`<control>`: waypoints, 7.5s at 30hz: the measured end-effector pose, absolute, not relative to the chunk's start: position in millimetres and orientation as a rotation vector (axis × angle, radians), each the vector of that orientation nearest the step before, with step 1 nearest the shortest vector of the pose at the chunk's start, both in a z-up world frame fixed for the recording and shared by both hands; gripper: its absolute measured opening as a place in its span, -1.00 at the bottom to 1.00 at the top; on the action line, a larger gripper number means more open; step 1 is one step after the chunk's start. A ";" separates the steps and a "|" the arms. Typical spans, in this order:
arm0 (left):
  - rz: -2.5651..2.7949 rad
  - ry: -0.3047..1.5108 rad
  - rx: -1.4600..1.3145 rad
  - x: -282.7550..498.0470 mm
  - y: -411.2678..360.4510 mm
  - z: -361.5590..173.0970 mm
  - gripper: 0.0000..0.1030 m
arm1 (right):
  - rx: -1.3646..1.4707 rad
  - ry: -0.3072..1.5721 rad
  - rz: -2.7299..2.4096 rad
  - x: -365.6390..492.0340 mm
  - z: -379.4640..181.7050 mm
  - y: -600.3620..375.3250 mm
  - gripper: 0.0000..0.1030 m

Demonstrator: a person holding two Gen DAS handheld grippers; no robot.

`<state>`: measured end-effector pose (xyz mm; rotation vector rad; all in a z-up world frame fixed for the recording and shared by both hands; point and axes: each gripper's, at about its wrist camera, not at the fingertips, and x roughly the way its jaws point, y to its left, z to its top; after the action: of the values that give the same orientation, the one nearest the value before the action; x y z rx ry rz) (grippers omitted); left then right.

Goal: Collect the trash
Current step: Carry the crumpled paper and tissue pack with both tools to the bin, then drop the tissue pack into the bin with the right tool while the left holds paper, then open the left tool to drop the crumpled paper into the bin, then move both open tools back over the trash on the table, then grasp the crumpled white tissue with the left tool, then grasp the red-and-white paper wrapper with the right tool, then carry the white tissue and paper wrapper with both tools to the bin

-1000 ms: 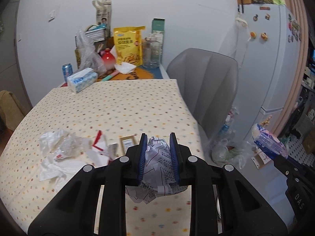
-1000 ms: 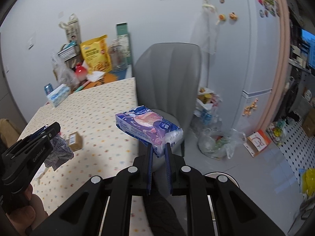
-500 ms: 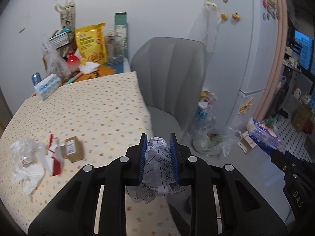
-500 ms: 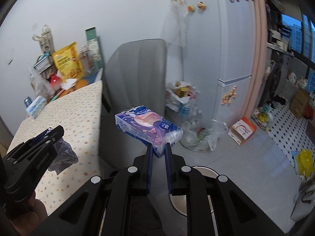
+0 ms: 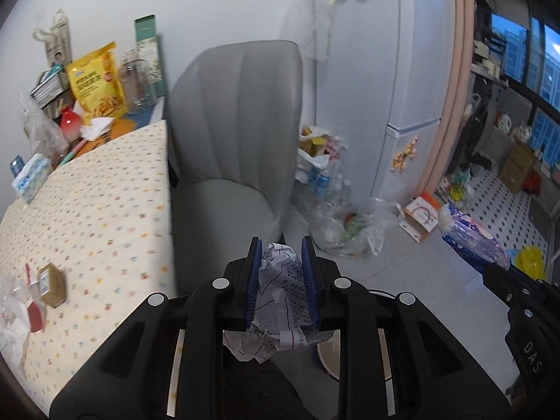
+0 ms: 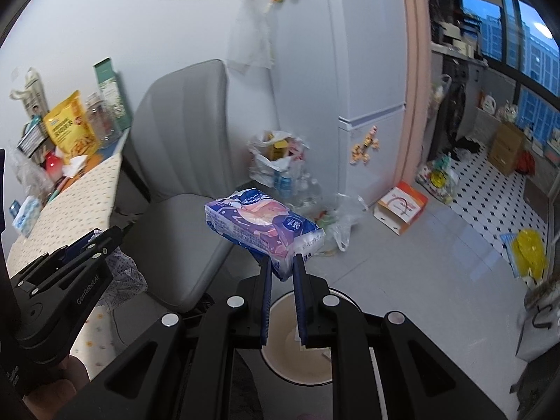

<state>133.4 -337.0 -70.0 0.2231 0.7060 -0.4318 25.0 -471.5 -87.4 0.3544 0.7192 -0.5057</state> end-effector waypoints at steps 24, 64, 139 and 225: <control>-0.487 0.764 0.309 130.4 -396.0 -100.5 -0.55 | 0.447 0.767 -0.635 8.2 -129.0 -541.0 -0.04; -0.546 0.728 0.237 107.8 -382.3 -69.6 0.89 | 0.443 0.670 -0.703 -35.3 -100.6 -553.7 0.67; 0.178 0.883 -0.055 161.9 57.1 -106.8 0.88 | 0.047 0.722 -0.085 120.1 -44.6 -170.4 0.85; -0.051 0.698 -0.023 137.3 -41.1 -40.5 -0.65 | 0.041 0.718 -0.080 101.8 -33.4 -208.2 -0.69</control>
<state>137.3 -41.1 -40.5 -0.0228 0.6982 -0.0513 101.8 -208.2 -33.4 0.0411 0.7182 -0.0799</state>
